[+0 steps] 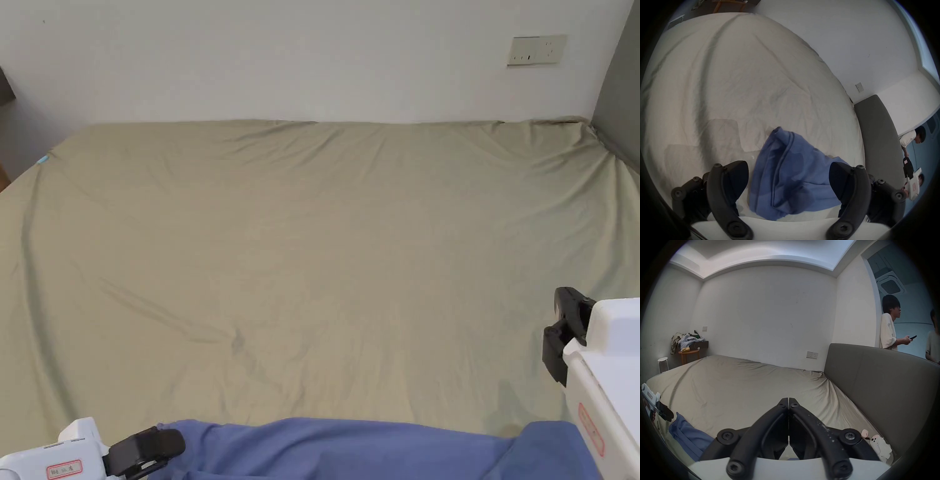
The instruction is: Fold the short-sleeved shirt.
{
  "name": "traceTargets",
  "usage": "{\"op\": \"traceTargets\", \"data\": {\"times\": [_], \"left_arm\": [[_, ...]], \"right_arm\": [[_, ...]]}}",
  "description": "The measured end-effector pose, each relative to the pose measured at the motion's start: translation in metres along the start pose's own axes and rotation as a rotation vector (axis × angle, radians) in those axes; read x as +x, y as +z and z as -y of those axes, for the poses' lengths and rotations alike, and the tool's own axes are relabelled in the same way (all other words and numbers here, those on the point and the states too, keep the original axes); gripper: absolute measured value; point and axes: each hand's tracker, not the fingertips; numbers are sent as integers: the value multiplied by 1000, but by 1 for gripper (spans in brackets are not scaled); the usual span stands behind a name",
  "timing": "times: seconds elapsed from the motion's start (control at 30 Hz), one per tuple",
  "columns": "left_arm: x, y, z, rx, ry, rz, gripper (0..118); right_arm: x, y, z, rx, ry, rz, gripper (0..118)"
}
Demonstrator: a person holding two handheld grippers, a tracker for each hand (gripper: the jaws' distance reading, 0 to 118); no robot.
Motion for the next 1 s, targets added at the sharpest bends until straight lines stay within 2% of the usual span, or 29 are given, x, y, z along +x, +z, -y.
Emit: {"op": "traceTargets", "data": {"times": [0.03,0.1,0.13,0.27,0.3,0.4,0.47,0.57,0.73,0.9,1.0], "left_arm": [[-2,-5,1,-15,4,-4,99],[-6,-16,3,-34,-5,7,80],[-6,-20,6,-42,-16,6,75],[-12,-33,0,-25,-106,19,69],[-10,-36,3,-48,-90,-7,56],[-2,-44,4,-55,-179,-59,14],[4,-39,3,-42,-168,-48,9],[20,-23,-3,-5,-261,-67,7],[23,22,-23,50,-258,-81,6],[23,62,-25,130,-268,-263,6],[35,67,-18,127,-260,-258,6]], "right_arm": [[-2,-2,1,-6,1,-5,2],[-4,-5,2,-12,2,-11,2],[-5,-6,3,-15,1,-12,2],[-5,-10,4,-27,3,-15,2],[-4,-10,4,-28,1,-16,2],[0,-10,4,-33,-14,-11,2],[2,-9,3,-32,-19,-9,2],[6,-7,0,-23,-14,-5,2],[16,-4,-3,-4,-39,1,2],[25,2,-1,7,-57,0,2],[30,5,-1,6,-60,-3,2]]}}
